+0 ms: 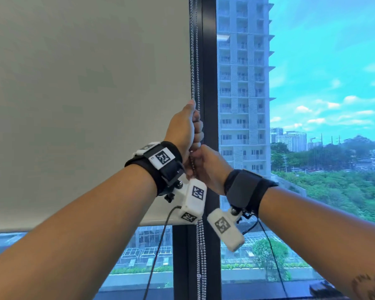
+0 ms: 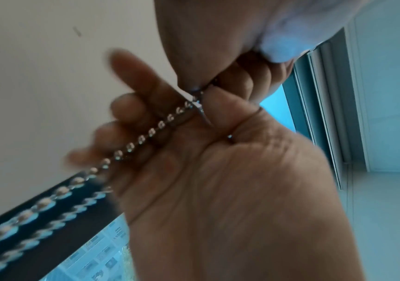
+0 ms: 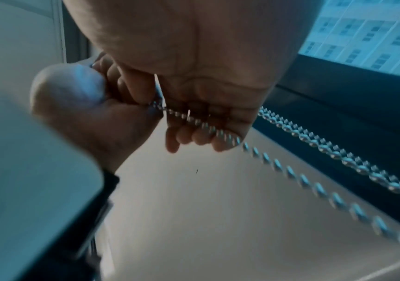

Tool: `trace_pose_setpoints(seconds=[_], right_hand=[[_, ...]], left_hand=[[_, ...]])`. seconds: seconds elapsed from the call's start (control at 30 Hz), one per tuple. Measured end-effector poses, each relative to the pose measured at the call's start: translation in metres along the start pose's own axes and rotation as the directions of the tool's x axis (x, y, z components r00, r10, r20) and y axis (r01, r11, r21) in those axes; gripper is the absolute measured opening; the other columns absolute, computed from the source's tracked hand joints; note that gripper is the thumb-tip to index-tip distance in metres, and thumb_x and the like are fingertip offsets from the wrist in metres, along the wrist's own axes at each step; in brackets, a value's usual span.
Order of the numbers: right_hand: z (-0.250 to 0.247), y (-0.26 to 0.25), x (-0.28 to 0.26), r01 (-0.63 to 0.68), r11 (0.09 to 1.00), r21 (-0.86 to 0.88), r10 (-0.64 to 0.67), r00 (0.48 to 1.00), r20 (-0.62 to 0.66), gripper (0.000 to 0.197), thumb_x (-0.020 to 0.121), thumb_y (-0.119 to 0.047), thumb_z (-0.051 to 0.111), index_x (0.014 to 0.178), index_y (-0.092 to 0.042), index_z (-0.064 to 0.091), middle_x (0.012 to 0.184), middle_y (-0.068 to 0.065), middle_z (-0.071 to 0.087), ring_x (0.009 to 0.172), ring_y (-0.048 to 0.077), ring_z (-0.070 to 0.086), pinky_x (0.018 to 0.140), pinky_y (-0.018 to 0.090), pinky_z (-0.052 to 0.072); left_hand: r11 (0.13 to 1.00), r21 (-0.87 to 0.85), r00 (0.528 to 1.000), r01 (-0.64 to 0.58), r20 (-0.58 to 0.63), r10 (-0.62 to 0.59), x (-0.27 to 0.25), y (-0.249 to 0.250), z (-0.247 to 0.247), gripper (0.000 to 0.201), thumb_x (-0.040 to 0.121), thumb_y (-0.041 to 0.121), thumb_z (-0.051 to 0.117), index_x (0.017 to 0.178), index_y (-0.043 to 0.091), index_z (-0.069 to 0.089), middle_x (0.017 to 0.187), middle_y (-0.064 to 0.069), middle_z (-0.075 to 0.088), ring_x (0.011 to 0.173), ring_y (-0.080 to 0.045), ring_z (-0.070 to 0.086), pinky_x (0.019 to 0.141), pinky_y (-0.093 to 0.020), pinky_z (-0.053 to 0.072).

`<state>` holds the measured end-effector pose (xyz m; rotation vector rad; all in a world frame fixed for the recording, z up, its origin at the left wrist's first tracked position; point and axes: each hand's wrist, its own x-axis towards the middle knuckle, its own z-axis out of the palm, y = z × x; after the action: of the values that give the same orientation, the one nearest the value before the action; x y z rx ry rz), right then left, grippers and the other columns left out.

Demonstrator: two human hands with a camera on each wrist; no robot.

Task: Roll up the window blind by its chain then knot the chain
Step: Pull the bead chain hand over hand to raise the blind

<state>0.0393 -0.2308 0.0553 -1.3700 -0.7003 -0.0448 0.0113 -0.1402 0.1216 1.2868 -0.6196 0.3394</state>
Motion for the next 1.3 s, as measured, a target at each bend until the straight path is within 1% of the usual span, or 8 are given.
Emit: trace_pose_setpoints(seconds=[0.1,0.3,0.47,0.6,0.7,0.83,1.2,1.3], right_hand=[[-0.012,-0.015,0.007,-0.009,0.998,-0.058,0.008,1.000,-0.016,0.027,0.082,0.001,0.034,0.076,-0.004,0.060,0.070,0.011,0.056,0.064,0.024,0.050,0.064,0.036,0.044],[-0.009,-0.071,0.031,0.104,0.994,-0.015,-0.105,0.989,-0.103,0.032,0.092,-0.021,0.040,0.097,0.000,0.063,0.089,0.013,0.062,0.068,0.018,0.058,0.063,0.030,0.051],[0.013,-0.095,0.048,0.042,0.997,0.058,-0.035,0.993,-0.110,0.054,0.101,-0.056,0.033,0.082,-0.011,0.055,0.064,0.003,0.046,0.052,0.015,0.037,0.052,0.030,0.037],[0.030,-0.084,0.048,0.079,0.994,0.074,-0.059,0.968,-0.243,0.058,0.098,-0.064,0.036,0.055,-0.024,0.032,0.052,-0.004,0.022,0.045,0.013,0.013,0.040,0.022,0.012],[0.033,-0.075,0.043,0.099,0.991,0.089,-0.072,0.959,-0.273,0.058,0.098,-0.063,0.037,0.054,-0.026,0.026,0.051,-0.004,0.019,0.042,0.013,0.012,0.039,0.020,0.013],[0.028,-0.062,0.035,0.135,0.984,0.114,-0.102,0.961,-0.256,0.057,0.099,-0.059,0.039,0.056,-0.026,0.025,0.050,-0.004,0.017,0.041,0.014,0.010,0.040,0.019,0.011],[0.025,-0.041,0.019,0.147,0.982,0.115,-0.114,0.961,-0.253,0.056,0.099,-0.059,0.040,0.056,-0.027,0.024,0.048,-0.003,0.016,0.038,0.012,0.011,0.044,0.015,0.012],[0.026,-0.038,0.015,0.114,0.987,0.117,-0.082,0.965,-0.248,0.056,0.098,-0.059,0.040,0.055,-0.027,0.025,0.049,-0.003,0.017,0.041,0.012,0.011,0.043,0.016,0.012]], left_hand=[[1.000,-0.003,0.999,-0.024,-0.027,0.024,0.000,-0.010,-0.001,0.044,0.102,0.044,0.038,0.062,0.026,0.033,0.053,0.005,0.022,0.045,-0.013,0.012,0.049,-0.030,0.006],[0.999,0.035,0.999,-0.002,-0.038,0.003,-0.006,-0.027,-0.014,0.054,0.103,0.047,0.035,0.055,0.024,0.041,0.048,0.008,0.025,0.038,-0.009,0.014,0.044,-0.017,0.011],[0.995,0.090,0.996,0.036,-0.085,-0.029,-0.015,-0.049,-0.017,0.052,0.098,0.047,0.045,0.049,0.027,0.044,0.056,0.001,0.033,0.053,-0.013,0.028,0.053,-0.028,0.015],[0.988,0.139,0.997,-0.073,0.016,0.071,-0.013,-0.059,-0.023,0.012,0.082,0.033,0.051,0.075,0.028,0.058,0.067,0.010,0.064,0.071,-0.012,0.057,0.074,-0.032,0.050],[0.998,0.054,0.999,0.022,0.036,-0.024,-0.014,-0.070,-0.034,0.021,0.088,0.021,0.052,0.068,0.019,0.060,0.054,0.010,0.064,0.058,-0.008,0.057,0.067,-0.030,0.048],[0.993,0.040,0.990,0.107,0.083,-0.110,-0.009,-0.071,-0.055,0.025,0.075,0.031,0.049,0.075,0.008,0.057,0.072,-0.008,0.055,0.064,-0.022,0.046,0.072,-0.039,0.038],[0.983,0.177,0.996,-0.059,0.069,0.048,0.016,0.004,-0.033,0.045,0.093,0.027,0.039,0.105,-0.006,0.067,0.078,-0.009,0.061,0.063,-0.018,0.056,0.060,-0.028,0.047],[0.980,0.180,0.993,-0.083,0.092,0.068,0.020,0.015,-0.024,0.050,0.104,0.033,0.032,0.108,-0.001,0.069,0.086,-0.014,0.068,0.077,-0.025,0.065,0.076,-0.038,0.055]])
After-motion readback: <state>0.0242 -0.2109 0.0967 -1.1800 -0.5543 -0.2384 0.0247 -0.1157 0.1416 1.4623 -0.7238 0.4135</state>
